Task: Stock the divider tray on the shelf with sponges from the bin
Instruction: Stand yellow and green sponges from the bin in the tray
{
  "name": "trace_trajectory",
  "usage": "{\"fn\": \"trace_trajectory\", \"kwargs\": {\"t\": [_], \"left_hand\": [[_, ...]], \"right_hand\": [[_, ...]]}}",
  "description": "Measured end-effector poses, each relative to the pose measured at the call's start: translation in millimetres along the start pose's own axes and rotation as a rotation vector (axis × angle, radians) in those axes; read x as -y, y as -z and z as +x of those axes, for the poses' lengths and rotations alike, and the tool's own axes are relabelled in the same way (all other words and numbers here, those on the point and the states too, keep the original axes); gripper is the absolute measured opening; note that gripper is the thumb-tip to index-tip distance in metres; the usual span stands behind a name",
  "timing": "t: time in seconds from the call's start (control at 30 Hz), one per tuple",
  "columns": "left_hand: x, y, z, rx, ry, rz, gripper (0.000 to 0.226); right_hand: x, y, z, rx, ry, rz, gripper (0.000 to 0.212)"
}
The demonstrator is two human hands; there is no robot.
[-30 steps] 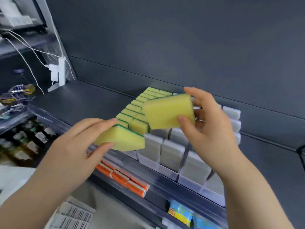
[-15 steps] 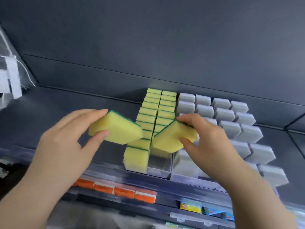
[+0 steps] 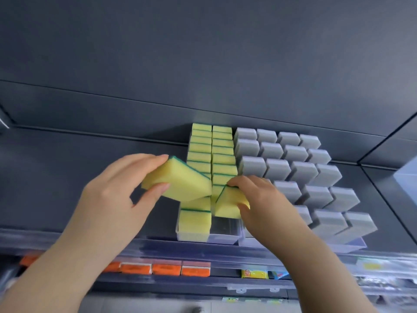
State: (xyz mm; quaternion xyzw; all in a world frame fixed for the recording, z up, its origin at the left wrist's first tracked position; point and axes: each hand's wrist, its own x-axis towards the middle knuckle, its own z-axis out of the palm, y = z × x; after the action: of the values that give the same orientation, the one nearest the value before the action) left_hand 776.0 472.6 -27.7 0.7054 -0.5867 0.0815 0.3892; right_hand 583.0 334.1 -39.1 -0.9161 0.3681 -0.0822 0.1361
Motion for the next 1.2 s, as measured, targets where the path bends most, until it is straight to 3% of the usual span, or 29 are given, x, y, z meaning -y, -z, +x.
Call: {"fn": "trace_trajectory", "kwargs": {"t": [0.7,0.83,1.07,1.2], "left_hand": [[-14.1,3.5,4.8,-0.094,0.044,0.092,0.038],[-13.7,5.1,6.0,-0.106,0.059,0.097,0.039],[-14.5,3.2,5.4,-0.098,0.038,0.111,0.04],[-17.3,0.6,5.4,-0.07,0.019,0.096,0.039]], "right_hand": [[-10.5,-9.7,12.1,0.029,0.113,0.063,0.053],[-16.3,-22.7,11.3,0.045,0.111,0.014,0.051],[-19.5,-47.7,15.8,-0.084,0.234,-0.269,0.051],[-20.7,-39.3,10.2,-0.112,0.239,-0.254,0.05]]}}
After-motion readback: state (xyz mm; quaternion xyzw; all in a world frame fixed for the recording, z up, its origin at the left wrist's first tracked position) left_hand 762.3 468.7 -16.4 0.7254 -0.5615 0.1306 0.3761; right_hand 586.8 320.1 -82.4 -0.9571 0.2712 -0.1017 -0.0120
